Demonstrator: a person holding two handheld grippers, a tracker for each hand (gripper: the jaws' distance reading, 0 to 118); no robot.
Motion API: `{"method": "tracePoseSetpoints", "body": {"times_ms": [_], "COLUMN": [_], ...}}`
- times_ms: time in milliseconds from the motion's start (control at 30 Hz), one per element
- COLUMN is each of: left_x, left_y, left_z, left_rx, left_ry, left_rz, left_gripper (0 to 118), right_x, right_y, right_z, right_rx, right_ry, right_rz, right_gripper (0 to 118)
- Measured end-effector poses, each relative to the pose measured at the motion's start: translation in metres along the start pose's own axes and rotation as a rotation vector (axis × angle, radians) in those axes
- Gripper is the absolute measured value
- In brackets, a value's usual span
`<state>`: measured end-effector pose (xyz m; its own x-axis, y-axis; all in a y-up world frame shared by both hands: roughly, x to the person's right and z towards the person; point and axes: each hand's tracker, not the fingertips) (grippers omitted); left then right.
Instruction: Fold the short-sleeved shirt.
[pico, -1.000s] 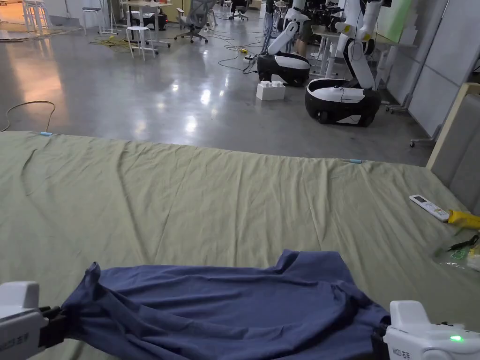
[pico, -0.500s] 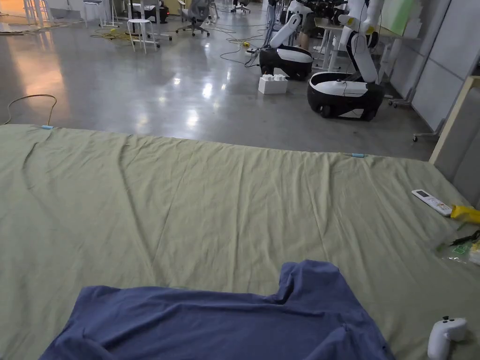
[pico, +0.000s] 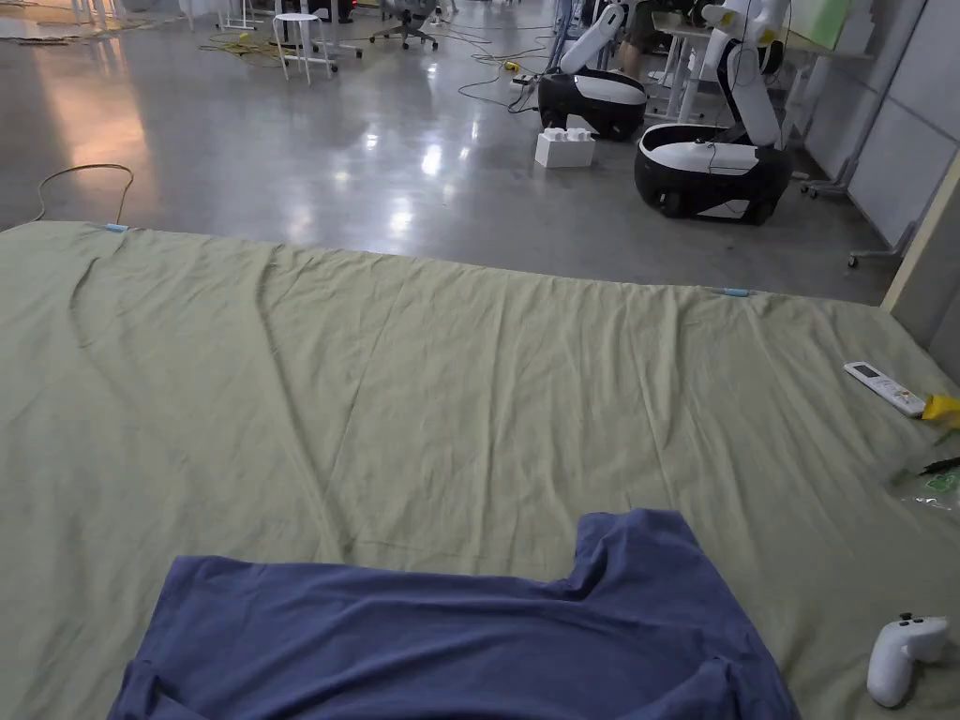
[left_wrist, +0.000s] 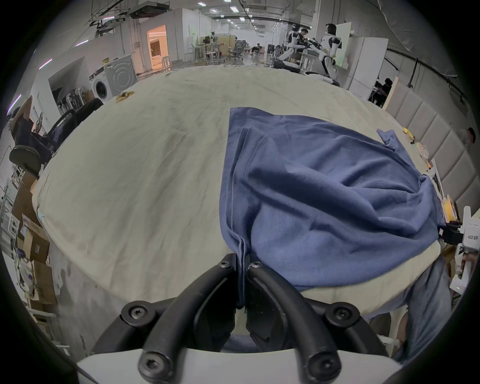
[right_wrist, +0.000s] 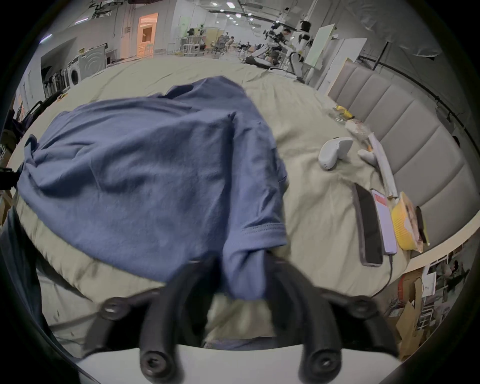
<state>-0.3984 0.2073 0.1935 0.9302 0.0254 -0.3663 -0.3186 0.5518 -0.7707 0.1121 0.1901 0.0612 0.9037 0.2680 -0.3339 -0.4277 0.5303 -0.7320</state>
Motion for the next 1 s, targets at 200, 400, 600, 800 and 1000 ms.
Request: {"method": "tracePoseSetpoints", "body": {"times_ms": [200, 400, 600, 800, 1000], "left_x": [0.014, 0.034, 0.078, 0.081, 0.083], "left_y": [0.023, 0.063, 0.096, 0.106, 0.104], "left_z": [0.016, 0.019, 0.060, 0.067, 0.078], "left_rx": [0.172, 0.419, 0.679, 0.827, 0.842], "left_ry": [-0.028, -0.049, -0.008, 0.041, 0.053], "left_rz": [-0.033, -0.022, -0.009, -0.038, -0.066], "left_gripper": [58, 58, 50, 4, 1], "right_x": [0.008, -0.009, -0.029, -0.042, -0.046], "right_y": [0.038, 0.092, 0.133, 0.147, 0.156], "right_z": [0.033, 0.057, 0.072, 0.086, 0.083], "right_rx": [0.292, 0.598, 0.785, 0.918, 0.912], "right_ry": [0.023, 0.024, 0.025, 0.010, -0.017], "right_rz": [-0.155, -0.209, -0.235, -0.226, -0.225], "right_gripper": [80, 82, 31, 3, 1]}}
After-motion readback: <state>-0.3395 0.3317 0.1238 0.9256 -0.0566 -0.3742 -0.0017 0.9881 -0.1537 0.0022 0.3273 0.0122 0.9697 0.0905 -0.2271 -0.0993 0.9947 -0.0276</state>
